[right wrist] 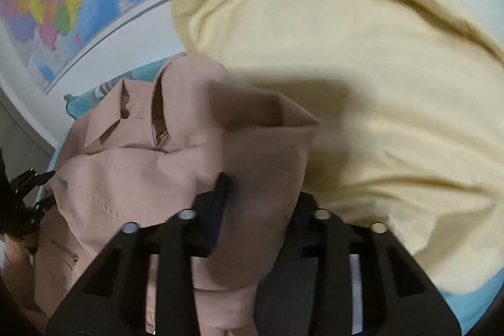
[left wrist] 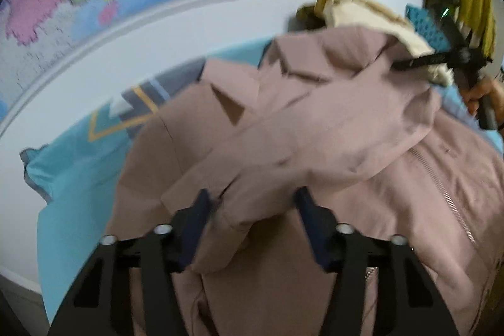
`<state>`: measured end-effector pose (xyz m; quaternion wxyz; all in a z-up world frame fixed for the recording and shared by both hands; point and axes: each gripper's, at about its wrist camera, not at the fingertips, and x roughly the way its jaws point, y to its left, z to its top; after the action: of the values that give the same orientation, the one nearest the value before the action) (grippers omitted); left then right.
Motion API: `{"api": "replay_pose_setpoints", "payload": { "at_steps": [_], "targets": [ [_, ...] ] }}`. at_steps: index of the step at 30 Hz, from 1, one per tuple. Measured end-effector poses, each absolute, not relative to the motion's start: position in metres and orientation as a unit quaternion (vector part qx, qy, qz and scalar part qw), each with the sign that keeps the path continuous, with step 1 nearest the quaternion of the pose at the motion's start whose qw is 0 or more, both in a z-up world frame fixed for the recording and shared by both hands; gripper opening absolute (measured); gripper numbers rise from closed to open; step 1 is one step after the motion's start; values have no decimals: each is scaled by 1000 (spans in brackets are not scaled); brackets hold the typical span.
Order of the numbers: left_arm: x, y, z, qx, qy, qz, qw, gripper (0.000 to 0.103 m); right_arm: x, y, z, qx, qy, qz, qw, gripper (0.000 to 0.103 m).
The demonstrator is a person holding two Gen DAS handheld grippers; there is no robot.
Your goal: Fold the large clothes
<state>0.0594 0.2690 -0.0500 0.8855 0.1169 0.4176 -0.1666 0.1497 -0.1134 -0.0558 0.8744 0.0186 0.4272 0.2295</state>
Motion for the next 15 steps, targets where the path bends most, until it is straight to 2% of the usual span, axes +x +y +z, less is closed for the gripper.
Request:
{"api": "replay_pose_setpoints", "payload": {
  "at_steps": [1,2,3,4,5,6,7,12,15],
  "targets": [
    [59,270,-53,117,422,-169,883,47,149,-113,-52,13,423,232,876,29],
    [57,270,-54,120,422,-173,882,48,147,-113,-46,12,420,234,877,34],
    [53,273,-52,121,416,-185,882,48,145,-115,-43,15,416,239,877,42],
    [49,277,-48,117,408,-194,884,52,145,-115,-39,21,410,246,878,56],
    [46,282,-42,105,396,-208,888,56,142,-119,-33,26,399,251,882,56],
    [44,288,-35,92,384,-215,893,66,144,-119,-30,25,394,244,886,56],
    [41,296,-28,79,369,-213,901,68,143,-123,-26,25,390,232,891,56],
    [42,328,-17,69,367,-138,917,69,122,-110,1,11,342,209,916,57],
    [35,352,-18,58,376,-100,920,70,103,-77,14,-14,324,273,906,65]
  ]
}}
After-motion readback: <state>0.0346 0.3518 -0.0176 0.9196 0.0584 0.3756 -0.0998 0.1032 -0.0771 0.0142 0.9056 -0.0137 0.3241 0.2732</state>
